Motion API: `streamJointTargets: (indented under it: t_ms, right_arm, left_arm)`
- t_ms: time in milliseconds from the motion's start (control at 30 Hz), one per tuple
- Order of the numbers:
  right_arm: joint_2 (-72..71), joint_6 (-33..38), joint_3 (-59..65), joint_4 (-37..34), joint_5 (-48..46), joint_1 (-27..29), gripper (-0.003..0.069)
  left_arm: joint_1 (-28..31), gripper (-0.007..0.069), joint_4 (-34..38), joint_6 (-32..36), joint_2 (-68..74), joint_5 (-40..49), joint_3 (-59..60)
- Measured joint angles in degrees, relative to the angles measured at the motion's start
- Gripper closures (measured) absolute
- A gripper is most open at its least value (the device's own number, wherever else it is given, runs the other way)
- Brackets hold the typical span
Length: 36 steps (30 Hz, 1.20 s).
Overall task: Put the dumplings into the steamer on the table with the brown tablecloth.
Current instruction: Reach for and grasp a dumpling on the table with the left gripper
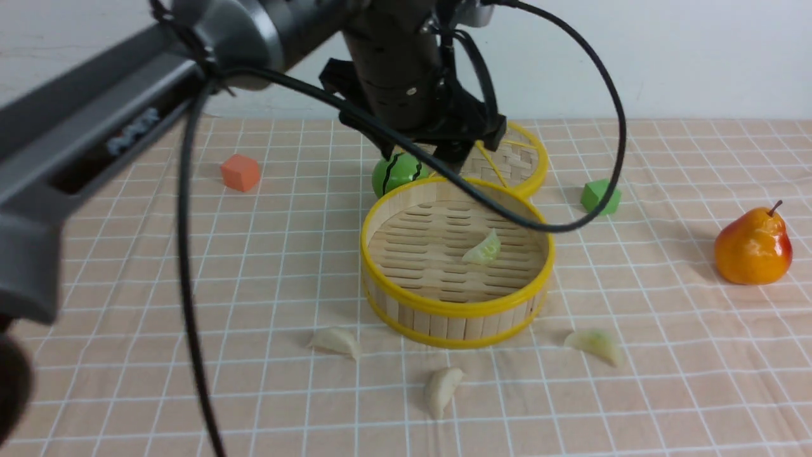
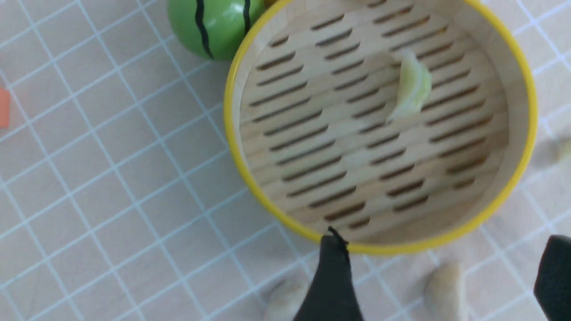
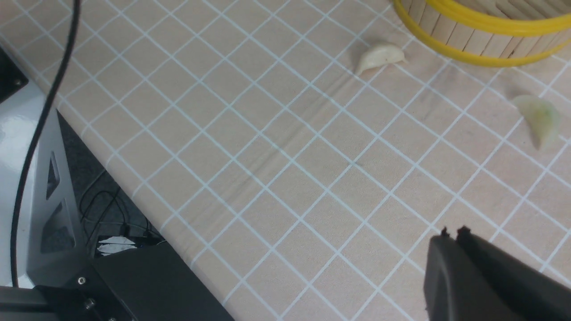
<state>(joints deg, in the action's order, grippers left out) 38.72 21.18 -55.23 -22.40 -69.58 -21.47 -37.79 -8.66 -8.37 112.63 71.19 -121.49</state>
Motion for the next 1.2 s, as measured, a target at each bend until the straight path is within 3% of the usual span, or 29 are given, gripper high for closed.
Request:
streamJointTargets:
  t_ms: [200, 367, 567, 867, 1067, 1167, 1200]
  right_arm:
    - [0.0, 0.0, 0.0, -1.5, 0.0, 0.0, 0.0644]
    - [0.0, 0.0, 0.0, -2.7, -0.1, 0.0, 0.064]
    - [0.0, 0.0, 0.0, -2.9, -0.2, 0.0, 0.0635]
    - [0.0, 0.0, 0.0, -3.0, -0.2, 0.0, 0.0627]
    - [0.0, 0.0, 0.0, -3.0, -0.3, 0.0, 0.0627]
    - [0.0, 0.0, 0.0, -3.0, -0.3, 0.0, 0.0627]
    - [0.0, 0.0, 0.0, -3.0, -0.2, 0.0, 0.0627]
  left_arm:
    - [0.2, 0.0071, -0.2, 10.6, -10.5, 0.2, 23.0]
    - [3.3, 0.0071, 0.6, 14.6, -9.8, -2.0, 33.3]
    - [9.2, 0.0071, 2.2, 18.2, -5.4, -9.5, 35.9]
    - [10.1, 0.0071, 8.7, 37.5, 2.2, -17.5, 36.0]
    - [10.1, 0.0076, 9.1, 39.6, 4.9, -22.0, 36.0]
    - [10.1, 0.0122, 9.0, 39.3, 5.6, -22.5, 36.0]
    - [10.1, 0.0184, 8.7, 37.7, 5.7, -22.2, 36.0]
